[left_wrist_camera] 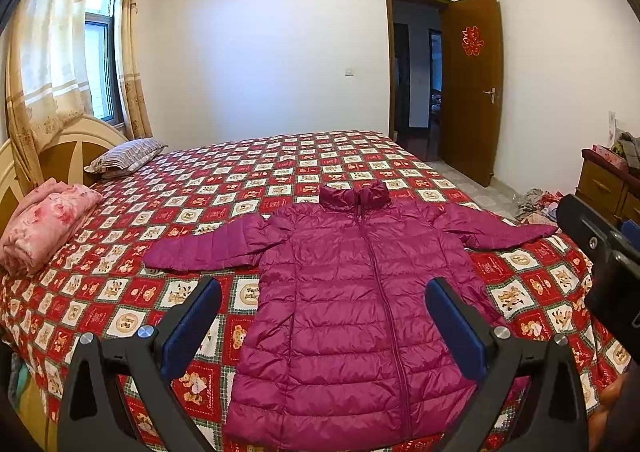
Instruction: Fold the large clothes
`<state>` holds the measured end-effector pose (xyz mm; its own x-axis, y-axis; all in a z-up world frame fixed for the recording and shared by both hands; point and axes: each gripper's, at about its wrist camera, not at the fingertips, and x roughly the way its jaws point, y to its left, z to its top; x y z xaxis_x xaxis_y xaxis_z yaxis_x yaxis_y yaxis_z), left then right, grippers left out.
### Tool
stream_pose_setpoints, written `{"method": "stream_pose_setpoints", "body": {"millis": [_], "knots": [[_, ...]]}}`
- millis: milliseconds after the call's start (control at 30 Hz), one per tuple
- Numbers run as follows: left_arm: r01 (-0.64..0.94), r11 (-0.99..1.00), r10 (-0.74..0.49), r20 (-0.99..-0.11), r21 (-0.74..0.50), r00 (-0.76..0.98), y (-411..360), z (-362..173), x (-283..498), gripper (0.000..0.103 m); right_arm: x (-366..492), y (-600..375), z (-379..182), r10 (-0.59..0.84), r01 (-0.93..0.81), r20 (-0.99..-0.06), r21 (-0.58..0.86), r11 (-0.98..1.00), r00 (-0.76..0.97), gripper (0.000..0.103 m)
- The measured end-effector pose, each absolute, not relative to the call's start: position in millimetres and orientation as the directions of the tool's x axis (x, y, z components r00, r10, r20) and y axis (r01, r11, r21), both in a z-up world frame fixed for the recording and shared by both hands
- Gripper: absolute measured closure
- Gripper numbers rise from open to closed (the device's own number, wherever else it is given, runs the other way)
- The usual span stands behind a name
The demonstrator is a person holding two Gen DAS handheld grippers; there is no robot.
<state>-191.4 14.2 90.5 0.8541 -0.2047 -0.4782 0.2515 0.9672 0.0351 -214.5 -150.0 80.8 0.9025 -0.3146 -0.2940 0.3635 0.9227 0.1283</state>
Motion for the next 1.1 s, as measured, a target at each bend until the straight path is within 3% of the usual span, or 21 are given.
{"method": "stream_pose_setpoints", "body": {"millis": [1100], "knots": [[0.23,0.973,-0.191,-0.475,0.024,0.859,26,92,-194,0.001,-217,-144,84,-0.311,0.36,-0.297,0.128,0.924,0.903,0.0]]}}
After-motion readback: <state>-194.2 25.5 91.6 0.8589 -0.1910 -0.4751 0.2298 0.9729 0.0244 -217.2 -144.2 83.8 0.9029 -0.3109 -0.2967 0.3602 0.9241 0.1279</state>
